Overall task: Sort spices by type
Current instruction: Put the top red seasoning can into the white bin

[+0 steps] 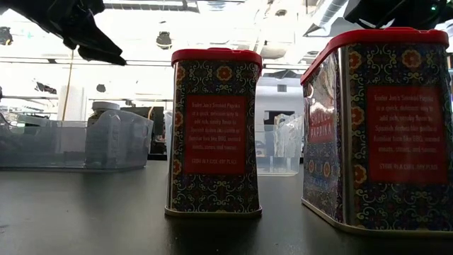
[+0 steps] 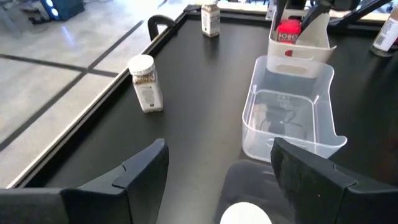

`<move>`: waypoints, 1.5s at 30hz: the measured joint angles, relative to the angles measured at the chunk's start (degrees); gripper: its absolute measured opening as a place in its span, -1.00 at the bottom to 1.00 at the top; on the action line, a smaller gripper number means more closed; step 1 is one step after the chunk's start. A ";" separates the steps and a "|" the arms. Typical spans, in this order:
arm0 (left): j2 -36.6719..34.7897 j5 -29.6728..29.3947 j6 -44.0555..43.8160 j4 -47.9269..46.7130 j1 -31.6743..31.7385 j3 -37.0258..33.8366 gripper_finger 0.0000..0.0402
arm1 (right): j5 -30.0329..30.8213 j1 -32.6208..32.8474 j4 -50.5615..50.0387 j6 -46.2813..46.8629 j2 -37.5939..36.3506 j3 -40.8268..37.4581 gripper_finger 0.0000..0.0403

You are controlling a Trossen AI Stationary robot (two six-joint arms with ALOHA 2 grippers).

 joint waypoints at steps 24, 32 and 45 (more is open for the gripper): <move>-0.01 0.00 -1.22 -0.80 -0.01 0.00 0.35 | 0.00 0.00 0.58 0.02 -0.01 0.00 0.32; 0.00 0.00 -1.31 -0.80 0.01 0.00 0.35 | 0.00 -0.02 0.84 -0.40 -0.01 0.02 0.32; 0.01 0.00 -2.33 -0.80 0.00 0.00 0.35 | -0.02 0.00 0.05 -1.35 -0.01 0.04 0.32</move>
